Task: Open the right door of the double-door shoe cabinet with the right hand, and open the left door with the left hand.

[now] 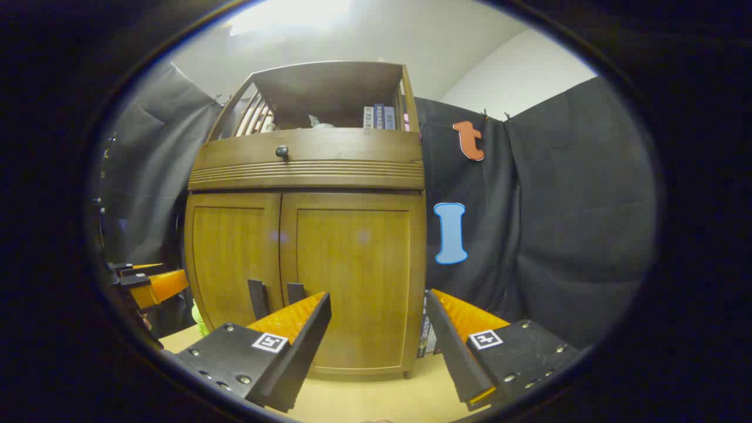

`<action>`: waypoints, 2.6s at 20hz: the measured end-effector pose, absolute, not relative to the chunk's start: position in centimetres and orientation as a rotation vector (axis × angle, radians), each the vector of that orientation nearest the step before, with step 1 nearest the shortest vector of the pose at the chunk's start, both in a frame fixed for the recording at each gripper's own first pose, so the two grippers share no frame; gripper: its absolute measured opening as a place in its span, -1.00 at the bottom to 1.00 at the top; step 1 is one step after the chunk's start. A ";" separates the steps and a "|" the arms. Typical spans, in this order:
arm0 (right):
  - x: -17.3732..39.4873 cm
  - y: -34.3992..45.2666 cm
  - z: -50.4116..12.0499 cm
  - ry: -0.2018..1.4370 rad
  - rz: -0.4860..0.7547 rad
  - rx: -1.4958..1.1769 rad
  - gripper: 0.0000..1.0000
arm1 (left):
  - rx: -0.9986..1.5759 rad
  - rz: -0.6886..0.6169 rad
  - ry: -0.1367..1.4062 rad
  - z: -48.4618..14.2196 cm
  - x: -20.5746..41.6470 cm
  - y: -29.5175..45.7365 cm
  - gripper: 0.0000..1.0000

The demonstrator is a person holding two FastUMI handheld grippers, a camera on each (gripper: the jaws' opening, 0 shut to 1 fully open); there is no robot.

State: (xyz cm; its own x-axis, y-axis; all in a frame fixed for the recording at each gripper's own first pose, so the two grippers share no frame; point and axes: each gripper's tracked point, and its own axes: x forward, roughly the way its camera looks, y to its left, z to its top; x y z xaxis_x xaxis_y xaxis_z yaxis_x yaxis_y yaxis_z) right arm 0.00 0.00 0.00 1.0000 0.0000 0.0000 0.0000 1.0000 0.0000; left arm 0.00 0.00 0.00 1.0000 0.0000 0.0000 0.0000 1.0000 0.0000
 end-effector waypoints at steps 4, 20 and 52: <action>0.0 0.4 -0.2 0.000 0.004 -0.005 0.89 | 0.005 0.001 -0.003 0.2 0.0 0.2 0.84; 4.3 4.2 -4.3 0.085 0.087 0.043 0.92 | 0.023 -0.014 -0.012 0.4 0.5 0.7 0.92; 12.6 15.1 -10.5 0.199 0.280 0.029 -0.51 | 0.063 0.072 0.053 -1.4 3.2 4.4 0.84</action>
